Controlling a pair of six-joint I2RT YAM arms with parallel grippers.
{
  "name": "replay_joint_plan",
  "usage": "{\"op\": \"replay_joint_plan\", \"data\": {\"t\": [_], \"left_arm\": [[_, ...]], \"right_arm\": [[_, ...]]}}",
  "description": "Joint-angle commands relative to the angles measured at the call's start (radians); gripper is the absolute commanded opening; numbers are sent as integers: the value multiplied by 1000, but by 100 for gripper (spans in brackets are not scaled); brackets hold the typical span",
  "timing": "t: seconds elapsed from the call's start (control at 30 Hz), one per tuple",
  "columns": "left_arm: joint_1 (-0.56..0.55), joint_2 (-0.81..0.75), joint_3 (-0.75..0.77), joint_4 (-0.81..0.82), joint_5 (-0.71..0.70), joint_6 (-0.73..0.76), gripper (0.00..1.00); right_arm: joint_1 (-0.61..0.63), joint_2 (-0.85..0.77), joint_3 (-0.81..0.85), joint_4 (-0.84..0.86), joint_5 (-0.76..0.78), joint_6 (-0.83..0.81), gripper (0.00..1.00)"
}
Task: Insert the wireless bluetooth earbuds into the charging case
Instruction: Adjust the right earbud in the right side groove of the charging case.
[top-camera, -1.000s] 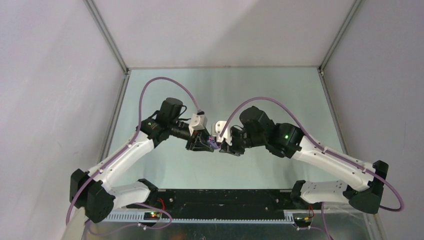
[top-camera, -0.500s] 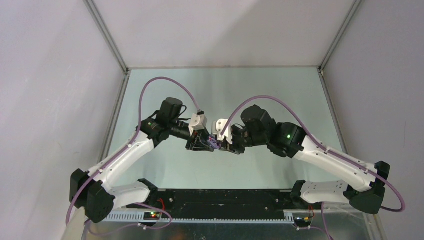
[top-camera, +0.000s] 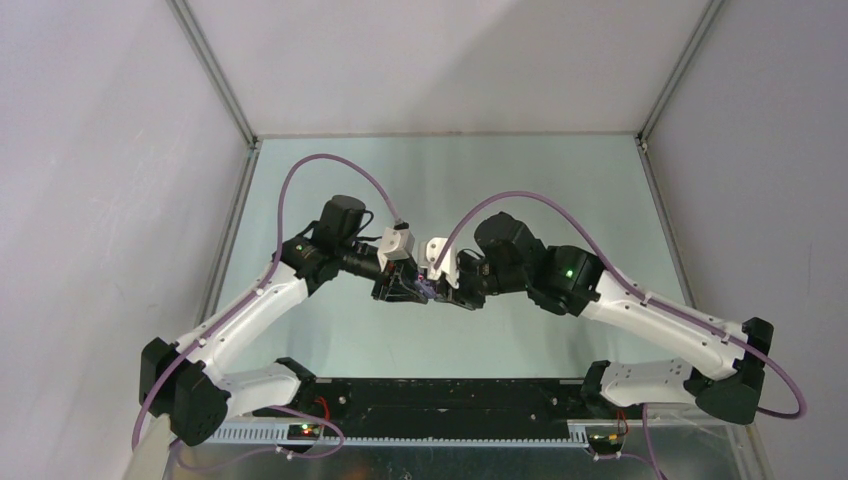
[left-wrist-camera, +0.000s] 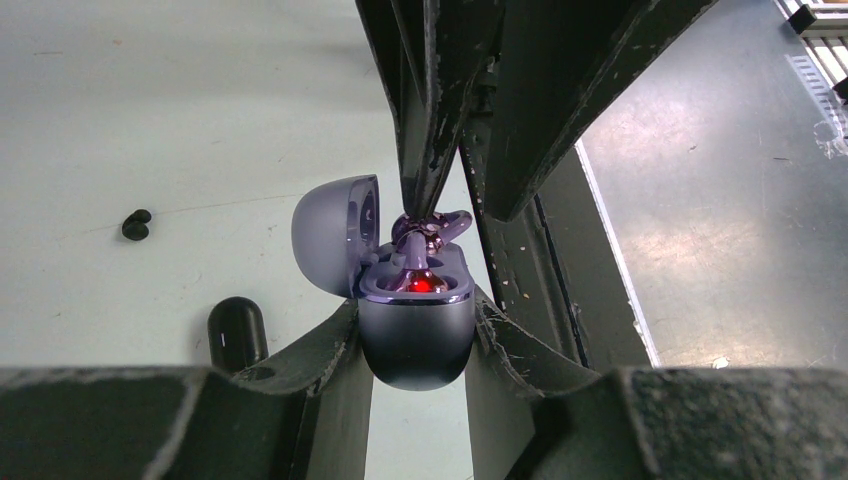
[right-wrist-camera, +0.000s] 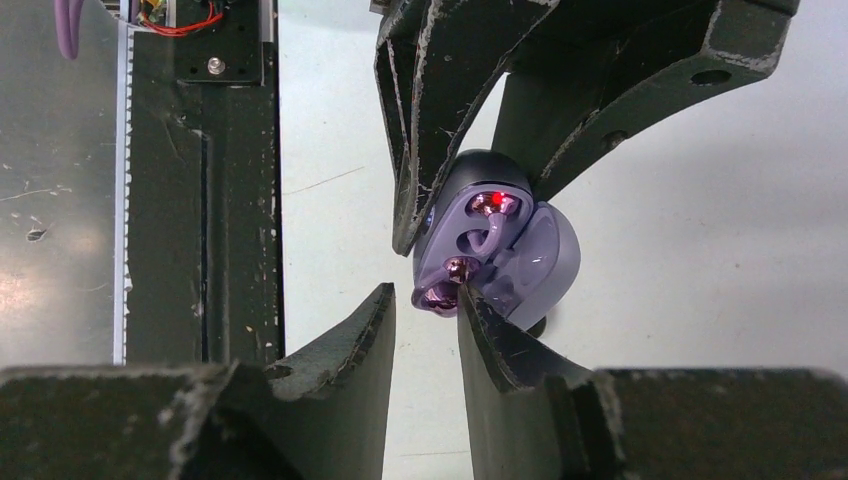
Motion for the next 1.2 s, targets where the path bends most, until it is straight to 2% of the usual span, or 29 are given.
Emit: {"op": "replay_joint_plan", "data": {"t": [0.0,0.93,1.0,1.1,1.17], "left_arm": [[-3,-7,40,18,27,-5,4],[-2,-9,35,23,29,-6,4],[-3,-8,35,23,28,-6,4],[-2,-6,36,23,29,-7,4],[-2,-5,37,23,30,-7,4]], "right_arm": [[9,7,39,36,15,27,34],[11,-2,39,59,124,14,30],[10,-5,39,58,124,15,28],[9,-3,39,58,123,14,18],[9,-2,39,57,122,14,16]]}}
